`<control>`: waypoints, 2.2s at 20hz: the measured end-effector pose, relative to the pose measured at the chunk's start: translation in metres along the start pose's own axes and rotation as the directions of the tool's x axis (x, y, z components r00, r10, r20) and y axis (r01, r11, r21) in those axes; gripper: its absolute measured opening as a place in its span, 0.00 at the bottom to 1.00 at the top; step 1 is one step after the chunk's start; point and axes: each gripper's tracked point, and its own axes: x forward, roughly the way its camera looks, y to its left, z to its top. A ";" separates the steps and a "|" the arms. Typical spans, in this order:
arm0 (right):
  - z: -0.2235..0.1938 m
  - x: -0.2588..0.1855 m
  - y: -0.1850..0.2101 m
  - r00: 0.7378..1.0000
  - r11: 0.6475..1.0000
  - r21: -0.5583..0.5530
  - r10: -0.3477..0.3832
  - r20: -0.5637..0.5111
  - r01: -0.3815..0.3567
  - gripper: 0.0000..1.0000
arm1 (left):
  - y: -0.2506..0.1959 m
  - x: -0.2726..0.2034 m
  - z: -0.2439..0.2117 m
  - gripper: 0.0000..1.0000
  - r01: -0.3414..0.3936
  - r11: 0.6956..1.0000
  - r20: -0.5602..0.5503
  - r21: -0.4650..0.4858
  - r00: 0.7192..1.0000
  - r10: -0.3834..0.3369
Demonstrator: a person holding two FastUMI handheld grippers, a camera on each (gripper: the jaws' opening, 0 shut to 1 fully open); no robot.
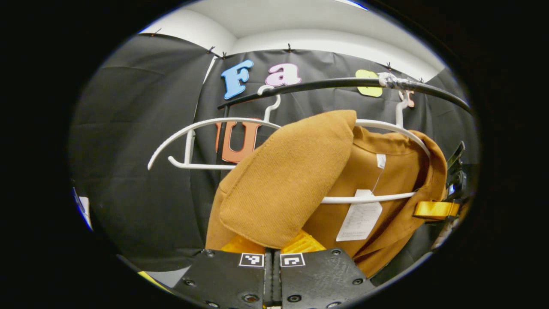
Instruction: Grasp the clothes on the hanger with both hands and then place them into the laundry hamper below.
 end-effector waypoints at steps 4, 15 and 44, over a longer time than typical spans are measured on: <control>0.031 -0.011 0.028 0.987 0.990 0.057 0.121 0.110 -0.128 0.03 | 0.009 -0.011 0.026 0.05 0.000 1.000 0.042 -0.028 0.999 0.001; 0.087 -0.028 0.040 0.948 0.978 0.067 0.173 0.268 -0.197 0.03 | 0.040 -0.024 0.083 0.05 0.017 0.997 0.135 -0.079 0.991 -0.006; 0.085 -0.081 -0.041 0.922 0.965 0.245 -0.177 0.344 0.094 0.02 | 0.076 -0.034 0.061 0.05 0.102 0.982 0.017 -0.160 0.995 -0.101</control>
